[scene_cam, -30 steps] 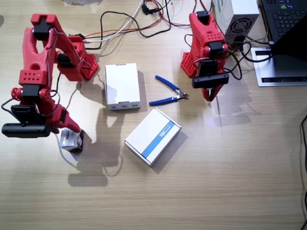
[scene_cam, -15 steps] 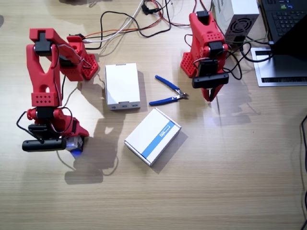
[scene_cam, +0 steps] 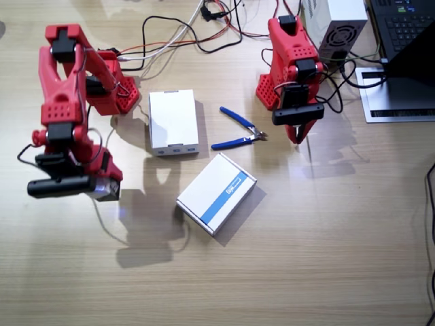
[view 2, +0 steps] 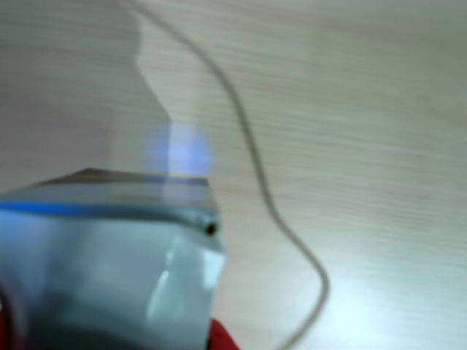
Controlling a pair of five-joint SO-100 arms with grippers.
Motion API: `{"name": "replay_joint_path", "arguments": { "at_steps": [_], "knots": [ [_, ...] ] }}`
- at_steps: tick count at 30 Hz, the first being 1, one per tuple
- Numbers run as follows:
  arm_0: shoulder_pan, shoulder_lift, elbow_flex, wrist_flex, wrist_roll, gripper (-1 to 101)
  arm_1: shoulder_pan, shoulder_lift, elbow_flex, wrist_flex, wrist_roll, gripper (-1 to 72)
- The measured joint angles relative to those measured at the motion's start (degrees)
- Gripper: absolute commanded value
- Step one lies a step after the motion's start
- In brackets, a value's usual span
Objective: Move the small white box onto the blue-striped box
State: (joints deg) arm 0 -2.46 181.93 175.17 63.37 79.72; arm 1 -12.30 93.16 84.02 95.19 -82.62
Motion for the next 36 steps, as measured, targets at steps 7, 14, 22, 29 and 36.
{"name": "replay_joint_path", "arguments": {
  "at_steps": [7,14,22,29,36],
  "knots": [
    [0.0,0.0,0.0,0.0,0.0,0,-19.6,6.7,-1.7,5.5,8.3,20.8],
    [0.0,0.0,0.0,0.0,0.0,0,-31.6,4.6,-9.3,8.6,12.7,20.4],
    [0.0,0.0,0.0,0.0,0.0,0,-35.3,7.6,-5.4,9.8,15.2,20.5],
    [0.0,0.0,0.0,0.0,0.0,0,-43.4,17.0,8.0,10.1,21.8,20.7],
    [0.4,3.6,0.0,2.5,3.3,0,-58.2,18.0,25.1,1.1,29.4,24.6]
  ]
}}
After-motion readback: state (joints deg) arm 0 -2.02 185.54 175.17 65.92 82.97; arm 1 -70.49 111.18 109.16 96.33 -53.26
